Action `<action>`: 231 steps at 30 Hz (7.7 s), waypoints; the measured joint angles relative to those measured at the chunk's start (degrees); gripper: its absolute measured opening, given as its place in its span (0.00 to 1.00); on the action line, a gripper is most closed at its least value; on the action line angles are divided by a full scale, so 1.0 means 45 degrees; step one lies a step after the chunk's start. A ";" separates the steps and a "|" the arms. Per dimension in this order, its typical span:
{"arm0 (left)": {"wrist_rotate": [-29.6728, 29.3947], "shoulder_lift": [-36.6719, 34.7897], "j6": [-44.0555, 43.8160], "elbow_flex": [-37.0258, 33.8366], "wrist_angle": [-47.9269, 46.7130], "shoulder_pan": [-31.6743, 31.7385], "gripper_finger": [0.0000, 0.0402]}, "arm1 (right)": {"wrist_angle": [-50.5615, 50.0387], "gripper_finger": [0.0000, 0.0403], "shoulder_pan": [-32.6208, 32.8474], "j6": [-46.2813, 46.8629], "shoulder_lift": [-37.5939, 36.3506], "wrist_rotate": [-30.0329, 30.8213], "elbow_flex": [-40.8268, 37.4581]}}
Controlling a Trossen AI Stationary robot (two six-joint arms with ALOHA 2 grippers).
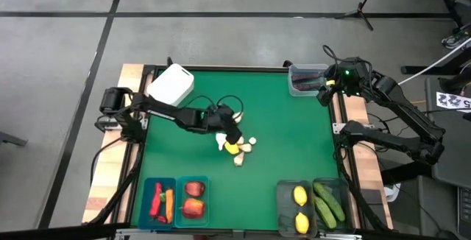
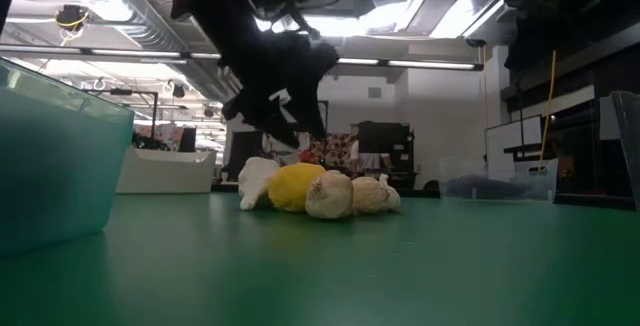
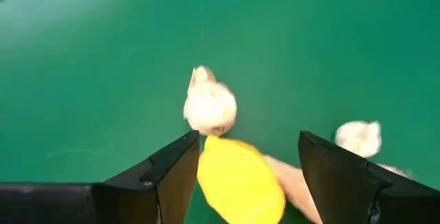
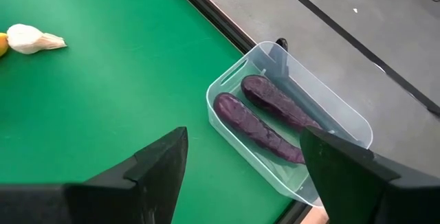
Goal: Sort produce into baskets
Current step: Put the lemon into the left black bin
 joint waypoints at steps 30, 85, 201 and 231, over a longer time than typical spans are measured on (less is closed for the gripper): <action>0.0097 0.1794 -0.0847 0.0049 -0.0840 -0.0361 0.48 | -0.0005 0.70 -0.0004 0.0029 -0.0001 -0.0033 0.0000; 0.6178 0.6121 0.8124 0.7269 0.8986 -0.3534 0.39 | -0.0781 0.70 -0.0004 0.0753 -0.0005 -0.0243 -0.0005; 0.4333 0.0305 0.7389 0.0940 0.5058 -0.1952 0.52 | 0.0014 0.70 -0.0004 0.0034 -0.0005 -0.0321 -0.1005; 0.8110 0.9941 0.9136 1.1873 0.7937 -0.4103 0.52 | -0.0174 0.70 -0.0001 0.0757 0.0000 -0.0366 -0.0996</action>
